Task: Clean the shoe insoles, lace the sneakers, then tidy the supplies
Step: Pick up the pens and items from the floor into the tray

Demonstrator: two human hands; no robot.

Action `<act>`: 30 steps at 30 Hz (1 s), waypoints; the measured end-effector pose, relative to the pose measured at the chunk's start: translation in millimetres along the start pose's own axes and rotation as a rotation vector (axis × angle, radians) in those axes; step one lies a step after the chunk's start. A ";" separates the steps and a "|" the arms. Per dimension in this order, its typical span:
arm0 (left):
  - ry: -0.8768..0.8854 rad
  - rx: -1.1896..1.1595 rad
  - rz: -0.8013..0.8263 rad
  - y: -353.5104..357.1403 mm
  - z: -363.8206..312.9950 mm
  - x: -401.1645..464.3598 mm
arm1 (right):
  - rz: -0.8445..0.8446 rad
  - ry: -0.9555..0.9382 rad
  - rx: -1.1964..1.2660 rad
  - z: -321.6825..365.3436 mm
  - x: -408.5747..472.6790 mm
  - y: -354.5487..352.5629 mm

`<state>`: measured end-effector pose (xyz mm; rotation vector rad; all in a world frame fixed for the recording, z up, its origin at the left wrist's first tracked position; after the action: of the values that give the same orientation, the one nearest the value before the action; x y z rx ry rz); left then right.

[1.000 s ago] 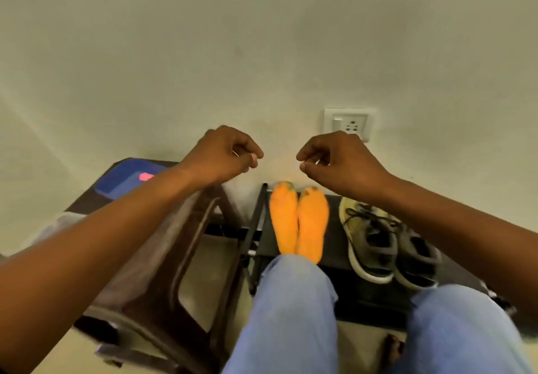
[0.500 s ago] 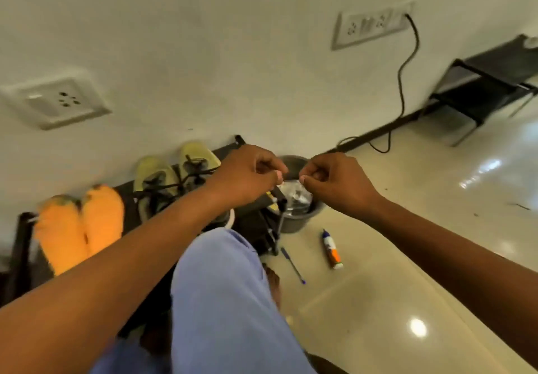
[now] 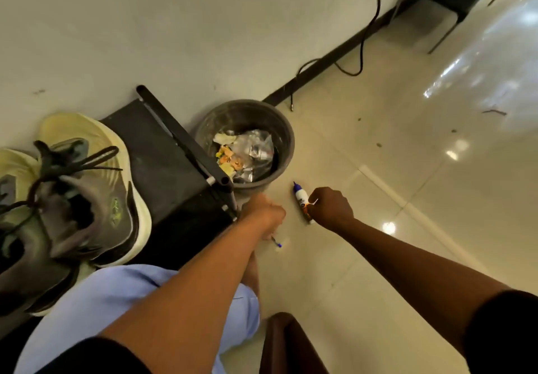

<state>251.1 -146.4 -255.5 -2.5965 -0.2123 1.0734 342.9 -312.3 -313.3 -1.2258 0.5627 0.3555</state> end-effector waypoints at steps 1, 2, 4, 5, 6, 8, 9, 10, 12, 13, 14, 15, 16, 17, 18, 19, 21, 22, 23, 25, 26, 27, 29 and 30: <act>-0.031 -0.009 0.015 3.2 9.9 8.9 | 0.002 0.029 -0.017 -3.0 10.7 12.4; -0.050 -0.018 0.035 6.2 18.1 16.6 | 0.007 0.051 -0.031 -6.0 21.0 26.8; -0.076 -0.037 0.051 9.8 29.4 30.2 | 0.012 0.066 -0.070 -9.8 38.4 50.4; -0.100 -0.048 0.050 12.3 36.6 36.7 | 0.012 0.065 -0.099 -11.6 47.6 62.3; -0.126 -0.055 0.052 14.8 42.3 41.0 | 0.004 0.063 -0.121 -12.9 56.0 70.9; -0.177 -0.054 0.061 20.7 54.0 48.1 | -0.017 0.076 -0.139 -18.0 71.3 85.9; -0.193 -0.050 0.070 23.6 57.5 49.7 | -0.027 0.086 -0.139 -20.7 77.0 90.4; -0.208 -0.046 0.072 26.8 61.2 53.3 | -0.028 0.098 -0.137 -23.3 83.5 95.6; -0.212 -0.029 0.075 31.6 62.9 59.1 | -0.017 0.132 -0.131 -29.1 94.7 103.7; -0.209 -0.016 0.070 33.1 62.9 60.8 | -0.007 0.145 -0.131 -31.1 98.3 106.7; -0.207 -0.008 0.058 34.2 62.7 62.3 | 0.003 0.153 -0.131 -32.5 101.2 109.0; -0.202 -0.013 0.052 37.2 63.0 64.6 | 0.017 0.159 -0.129 -33.8 103.7 110.7; -0.205 -0.023 0.051 40.1 63.7 66.0 | 0.026 0.165 -0.126 -34.3 105.3 111.3; -0.202 -0.039 0.054 43.2 63.3 66.6 | 0.032 0.173 -0.119 -35.0 106.1 111.3; -0.198 -0.046 0.058 45.0 63.0 65.7 | 0.034 0.183 -0.104 -35.3 106.1 110.8; -0.194 -0.048 0.067 46.7 63.8 65.2 | 0.037 0.195 -0.081 -35.1 105.3 109.1; -0.198 -0.058 0.076 47.9 66.1 62.5 | 0.062 0.219 -0.025 -38.1 101.7 109.3; -0.196 -0.064 0.073 46.8 65.6 60.6 | 0.079 0.224 0.006 -39.9 98.2 109.7; -0.191 -0.071 0.068 45.6 65.3 59.2 | 0.102 0.224 0.047 -41.0 92.9 110.3; -0.187 -0.081 0.055 43.1 64.9 58.5 | 0.168 0.204 0.156 -42.2 78.4 112.7; -0.183 -0.073 0.046 41.8 64.1 58.3 | 0.206 0.182 0.217 -41.5 67.7 113.0; -0.169 -0.057 0.034 40.5 63.0 58.4 | 0.241 0.156 0.280 -39.4 56.0 112.6; -0.146 -0.012 -0.006 37.8 61.2 58.3 | 0.306 0.096 0.398 -32.1 30.8 110.2; -0.138 0.008 -0.020 36.8 61.2 58.8 | 0.339 0.069 0.444 -27.5 19.2 109.3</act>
<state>249.9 -151.3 -347.9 -2.5102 -0.2646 1.2449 293.2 -305.4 -416.1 -0.7153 0.8618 0.4458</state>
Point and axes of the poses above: each hand's wrist, its own x-axis towards the middle knuckle, its own y-axis out of the palm, z = x × y, the point moved 5 cm from there along x, towards the middle knuckle, and after that the axes turned 13 degrees about y, right-handed, at the moved point
